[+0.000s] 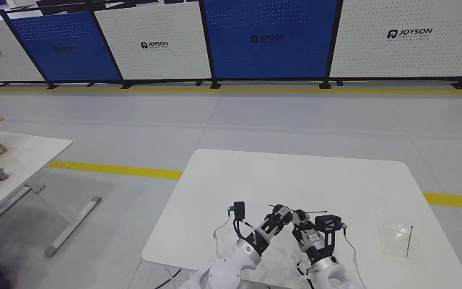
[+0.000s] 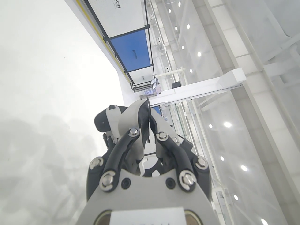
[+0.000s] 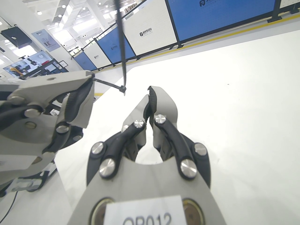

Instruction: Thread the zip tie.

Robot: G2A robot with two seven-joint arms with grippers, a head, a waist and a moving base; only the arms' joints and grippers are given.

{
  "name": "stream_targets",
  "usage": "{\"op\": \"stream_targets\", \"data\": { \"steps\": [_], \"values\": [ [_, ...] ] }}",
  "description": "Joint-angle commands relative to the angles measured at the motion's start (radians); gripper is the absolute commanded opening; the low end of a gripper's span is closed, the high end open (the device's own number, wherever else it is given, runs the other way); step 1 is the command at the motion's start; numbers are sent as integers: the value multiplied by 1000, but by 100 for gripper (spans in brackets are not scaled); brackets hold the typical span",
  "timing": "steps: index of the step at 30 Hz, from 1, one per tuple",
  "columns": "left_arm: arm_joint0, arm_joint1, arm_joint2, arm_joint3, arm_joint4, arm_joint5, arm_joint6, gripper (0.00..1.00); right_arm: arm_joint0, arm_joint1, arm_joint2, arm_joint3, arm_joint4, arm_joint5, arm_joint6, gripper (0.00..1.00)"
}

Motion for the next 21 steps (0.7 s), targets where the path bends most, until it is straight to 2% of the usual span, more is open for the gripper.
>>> {"op": "stream_targets", "data": {
  "steps": [1, 3, 4, 6, 21],
  "values": [
    [0, 0, -2, 0, -2, 2, 3, 0, -1, 0, 0, 0, 3, -5, -2, 0],
    [-1, 0, -3, 0, -4, 5, 4, 0, -4, 1, 4, -4, 6, -13, -4, 18],
    [-2, -1, -2, 1, -4, 7, 4, 0, -5, 2, 5, -6, 5, -17, -5, 24],
    [-4, -1, -1, 2, -5, 14, 3, 0, -10, 3, 7, -11, 3, -23, -7, 30],
    [-8, -3, 2, 4, 5, 34, 9, 0, -19, 4, 10, -34, -12, -16, -18, 25]
  ]
}}
